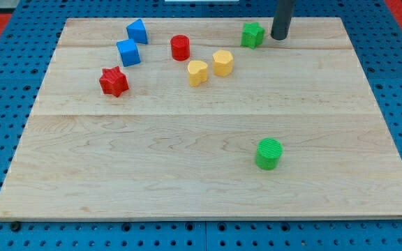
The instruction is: Point your arm towards green circle
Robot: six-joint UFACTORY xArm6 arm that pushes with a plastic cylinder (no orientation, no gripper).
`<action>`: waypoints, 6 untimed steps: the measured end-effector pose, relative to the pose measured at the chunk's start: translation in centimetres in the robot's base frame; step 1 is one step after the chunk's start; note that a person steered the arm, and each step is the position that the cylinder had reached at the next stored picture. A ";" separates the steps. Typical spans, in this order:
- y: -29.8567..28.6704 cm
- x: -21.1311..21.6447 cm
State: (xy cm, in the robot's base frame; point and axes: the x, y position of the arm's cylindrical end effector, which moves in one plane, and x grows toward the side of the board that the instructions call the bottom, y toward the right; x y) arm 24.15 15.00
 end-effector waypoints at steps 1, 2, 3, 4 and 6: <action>-4.8 -0.5; -5.1 -0.5; -1.9 1.9; 10.4 12.2; 5.4 33.3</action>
